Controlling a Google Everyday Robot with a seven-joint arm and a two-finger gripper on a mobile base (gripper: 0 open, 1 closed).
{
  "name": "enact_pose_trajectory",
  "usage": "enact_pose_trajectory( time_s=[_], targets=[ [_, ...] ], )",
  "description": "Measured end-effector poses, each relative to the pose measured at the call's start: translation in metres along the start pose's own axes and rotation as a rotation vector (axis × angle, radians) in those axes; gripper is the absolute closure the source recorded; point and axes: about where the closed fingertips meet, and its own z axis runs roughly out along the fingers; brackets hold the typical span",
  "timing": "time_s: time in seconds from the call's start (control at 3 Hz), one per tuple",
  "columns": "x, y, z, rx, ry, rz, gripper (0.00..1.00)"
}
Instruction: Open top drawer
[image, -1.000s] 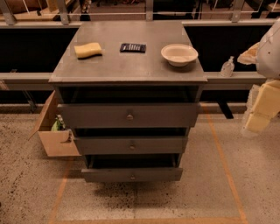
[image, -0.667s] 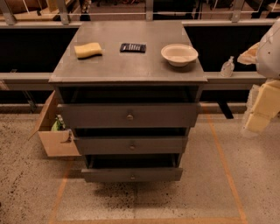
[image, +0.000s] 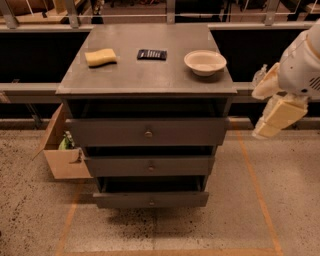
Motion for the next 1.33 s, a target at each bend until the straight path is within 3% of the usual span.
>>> enact_pose_trajectory(
  time_s=[0.33,0.67,1.0,1.33],
  targets=[
    [-0.007,-0.008,0.044,-0.027,-0.065,-0.044,0.63],
    [-0.015,-0.01,0.087,-0.02,-0.128,-0.105,0.86],
    [-0.033,-0.016,0.131,0.009,-0.188,-0.177,1.0],
    [-0.057,-0.026,0.166,0.027,-0.238,-0.255,1.0]
  ],
)
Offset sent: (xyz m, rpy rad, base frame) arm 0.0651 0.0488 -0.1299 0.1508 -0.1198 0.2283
